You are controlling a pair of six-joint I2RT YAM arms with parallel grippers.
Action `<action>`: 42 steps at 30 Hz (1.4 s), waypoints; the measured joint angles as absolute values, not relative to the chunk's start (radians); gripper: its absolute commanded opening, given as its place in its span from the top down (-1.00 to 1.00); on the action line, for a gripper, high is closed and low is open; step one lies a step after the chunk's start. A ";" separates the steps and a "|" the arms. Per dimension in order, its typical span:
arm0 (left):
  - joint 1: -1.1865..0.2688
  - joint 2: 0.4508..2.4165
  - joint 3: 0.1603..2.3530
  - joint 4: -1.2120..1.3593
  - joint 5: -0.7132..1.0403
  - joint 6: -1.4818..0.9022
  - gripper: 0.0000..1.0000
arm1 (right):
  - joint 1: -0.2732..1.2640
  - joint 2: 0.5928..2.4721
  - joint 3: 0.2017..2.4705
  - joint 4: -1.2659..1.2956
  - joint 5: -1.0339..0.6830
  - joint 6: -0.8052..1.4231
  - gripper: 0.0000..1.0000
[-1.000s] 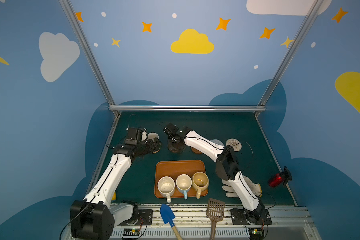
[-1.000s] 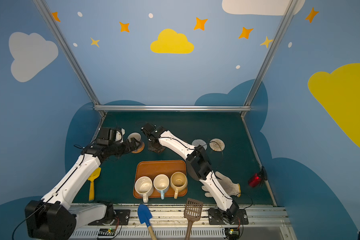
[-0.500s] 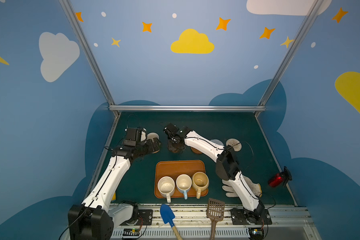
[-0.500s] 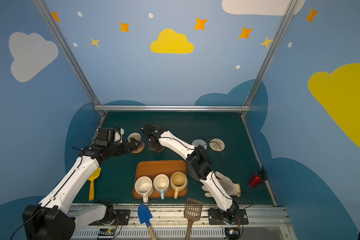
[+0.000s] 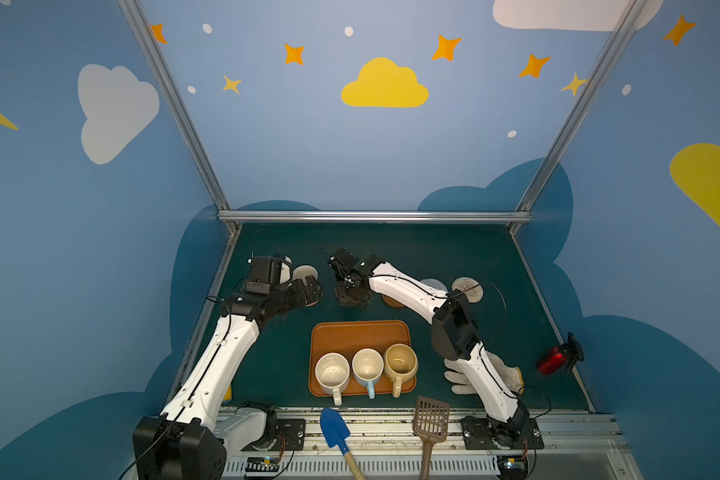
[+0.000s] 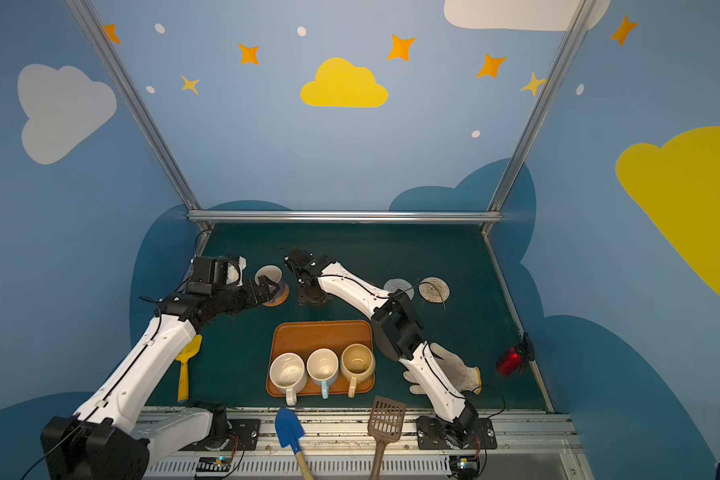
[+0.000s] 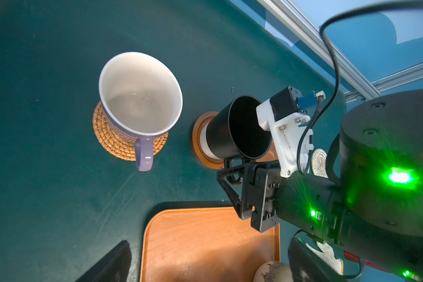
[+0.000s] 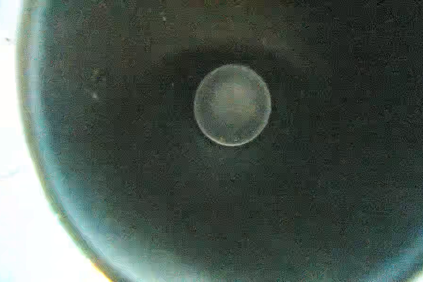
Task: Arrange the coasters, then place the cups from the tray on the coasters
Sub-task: 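Lower black mug onto the light wooden coaster and open right gripper, then move left gripper onto speckled white mug on tray and grasp while right gripper withdraws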
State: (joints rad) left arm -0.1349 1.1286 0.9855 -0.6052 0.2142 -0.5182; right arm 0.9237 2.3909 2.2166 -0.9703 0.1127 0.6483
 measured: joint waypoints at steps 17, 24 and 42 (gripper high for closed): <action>-0.530 0.959 0.986 -0.982 0.091 -0.637 -0.99 | 0.951 1.867 1.806 -0.874 0.247 0.639 -0.79; -0.815 0.942 0.882 -1.044 -0.063 -0.826 -0.99 | 0.933 1.683 1.546 -0.719 0.289 0.582 -0.94; -1.074 1.031 0.744 -0.960 -0.158 -1.097 -0.99 | 0.819 1.540 1.344 -0.603 0.179 0.576 -0.93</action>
State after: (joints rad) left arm -1.0737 1.0313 0.7444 -0.9600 -0.1577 -1.0969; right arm 0.8192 1.5398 1.3441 -0.6025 0.1787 0.5758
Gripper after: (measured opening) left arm 0.994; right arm 0.967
